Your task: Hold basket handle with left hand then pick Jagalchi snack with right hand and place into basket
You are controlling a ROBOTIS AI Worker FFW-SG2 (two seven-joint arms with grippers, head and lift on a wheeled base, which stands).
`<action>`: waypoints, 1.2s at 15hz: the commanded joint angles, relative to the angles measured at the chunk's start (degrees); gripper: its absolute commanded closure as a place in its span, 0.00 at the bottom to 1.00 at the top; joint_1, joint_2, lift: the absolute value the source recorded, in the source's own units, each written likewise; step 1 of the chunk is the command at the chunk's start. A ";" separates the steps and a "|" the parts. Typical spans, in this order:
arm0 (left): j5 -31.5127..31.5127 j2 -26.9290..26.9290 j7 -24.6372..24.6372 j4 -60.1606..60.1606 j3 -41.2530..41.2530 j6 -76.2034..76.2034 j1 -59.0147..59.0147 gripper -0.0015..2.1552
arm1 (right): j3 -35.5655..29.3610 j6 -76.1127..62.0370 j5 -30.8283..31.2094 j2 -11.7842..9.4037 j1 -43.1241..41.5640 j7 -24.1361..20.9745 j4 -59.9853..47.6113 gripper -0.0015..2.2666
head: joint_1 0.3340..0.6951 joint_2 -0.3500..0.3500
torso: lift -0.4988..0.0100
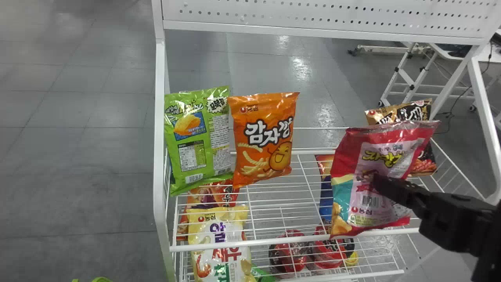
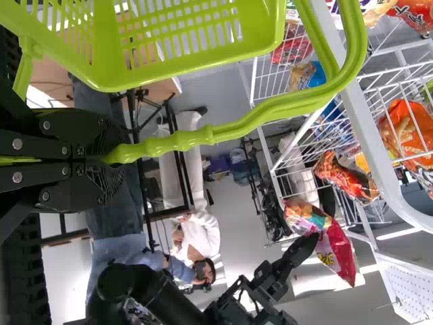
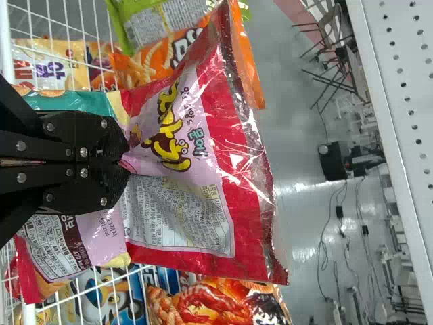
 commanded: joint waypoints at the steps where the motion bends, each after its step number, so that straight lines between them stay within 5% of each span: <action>1: -0.01 -0.09 -0.57 0.01 0.01 -0.03 -0.08 0.95 | -0.02 0.47 -3.79 0.09 2.47 0.18 -0.37 0.99 | 1.00 0.33 | 0.96; 5: 0.08 0.00 -0.57 0.10 0.01 -0.91 -0.08 0.95 | 2.18 0.47 -8.63 0.50 5.38 1.41 -0.11 0.99 | 1.00 0.43 | 0.96; 18: 0.52 0.00 -0.57 0.71 0.18 -1.43 -0.34 0.95 | 18.09 0.47 -15.48 0.50 9.07 6.86 13.51 0.99 | 1.00 1.00 | 0.96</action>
